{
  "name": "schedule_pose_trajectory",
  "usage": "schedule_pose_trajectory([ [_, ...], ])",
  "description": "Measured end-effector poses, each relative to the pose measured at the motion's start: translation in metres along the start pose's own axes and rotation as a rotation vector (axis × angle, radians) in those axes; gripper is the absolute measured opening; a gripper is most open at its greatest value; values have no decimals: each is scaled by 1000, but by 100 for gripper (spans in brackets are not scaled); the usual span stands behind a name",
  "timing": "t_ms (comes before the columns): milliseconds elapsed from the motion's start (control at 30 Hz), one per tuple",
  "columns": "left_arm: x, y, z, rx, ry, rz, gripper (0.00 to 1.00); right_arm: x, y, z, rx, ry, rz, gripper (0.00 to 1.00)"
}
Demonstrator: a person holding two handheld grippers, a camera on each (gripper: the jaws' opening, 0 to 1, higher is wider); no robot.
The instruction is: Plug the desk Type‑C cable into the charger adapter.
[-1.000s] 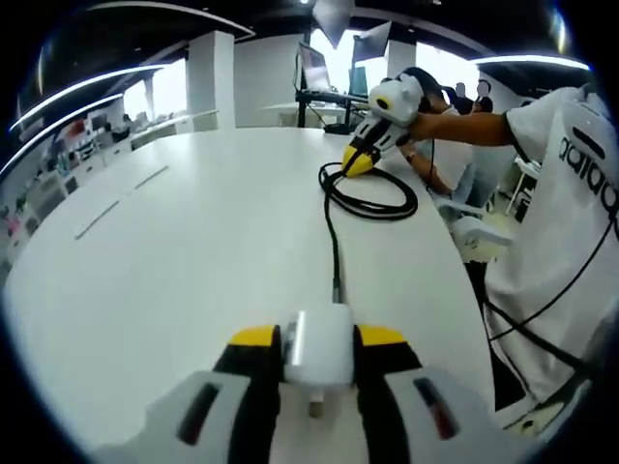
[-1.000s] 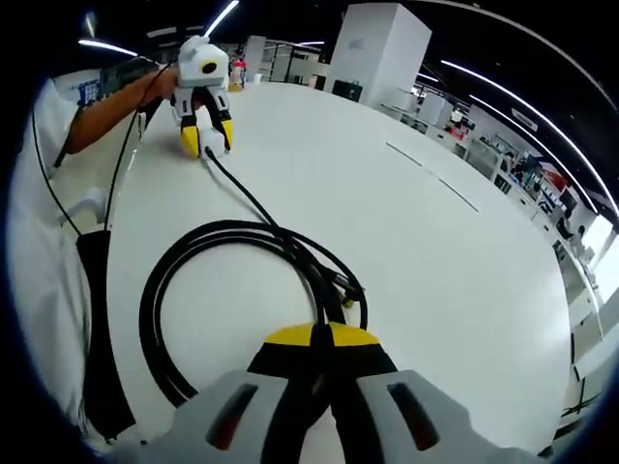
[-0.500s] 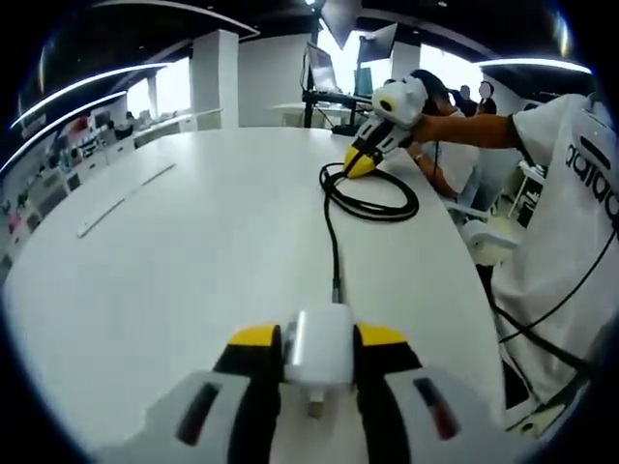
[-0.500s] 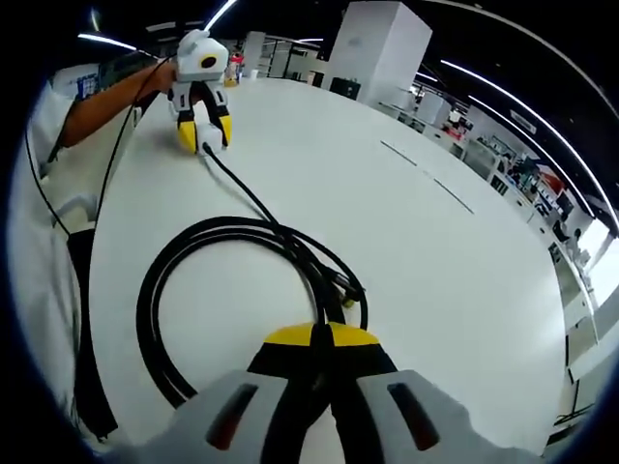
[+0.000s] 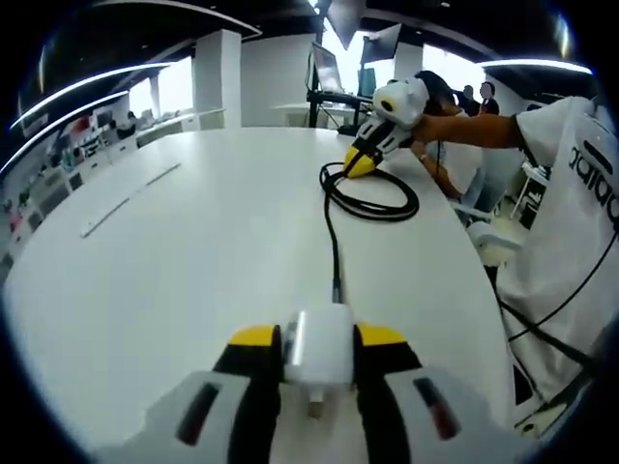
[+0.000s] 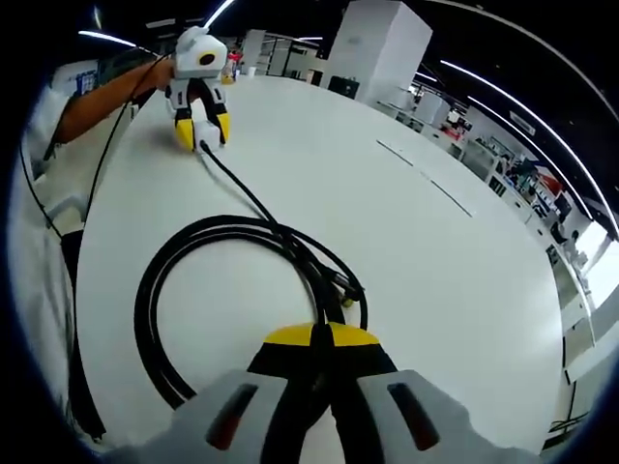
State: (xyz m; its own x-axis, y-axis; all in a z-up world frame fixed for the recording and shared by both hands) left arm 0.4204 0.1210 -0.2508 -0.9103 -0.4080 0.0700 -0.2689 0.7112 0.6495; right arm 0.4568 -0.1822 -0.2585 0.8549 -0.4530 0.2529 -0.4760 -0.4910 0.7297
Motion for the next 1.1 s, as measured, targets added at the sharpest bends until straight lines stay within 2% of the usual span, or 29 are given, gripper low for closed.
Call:
schedule_pose_trajectory([
  [133,-14,1,0,-2,5,-3,28,2,-2,-1,-2,1,2,2],
  [333,-11,-3,-4,13,16,-14,28,9,-7,-3,-3,-2,9,2],
  [467,-18,-3,-4,18,22,-13,28,12,-9,-5,-4,-2,13,2],
  [600,-26,-3,-5,10,21,-14,28,17,-13,-8,-7,0,15,2],
  [800,-20,-8,-9,-12,10,-10,28,20,-15,-9,-10,1,17,2],
  [1100,-39,-5,-7,-11,13,-5,28,23,-17,-10,-12,2,18,2],
])
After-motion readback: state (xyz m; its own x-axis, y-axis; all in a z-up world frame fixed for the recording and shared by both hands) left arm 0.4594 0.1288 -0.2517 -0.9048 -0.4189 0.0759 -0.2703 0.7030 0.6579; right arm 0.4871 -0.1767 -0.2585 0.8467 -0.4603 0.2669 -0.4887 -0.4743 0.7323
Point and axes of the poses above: the point that each gripper's makers call its tool centre point, and the gripper's own axes: y roughly backward along the fingers, x roughly to its right, z roughly out of its underside, the point moved 5 cm from there along y, roughly backward along the fingers, and after that the axes turned 3 degrees about -x, right-handed, at the moved point
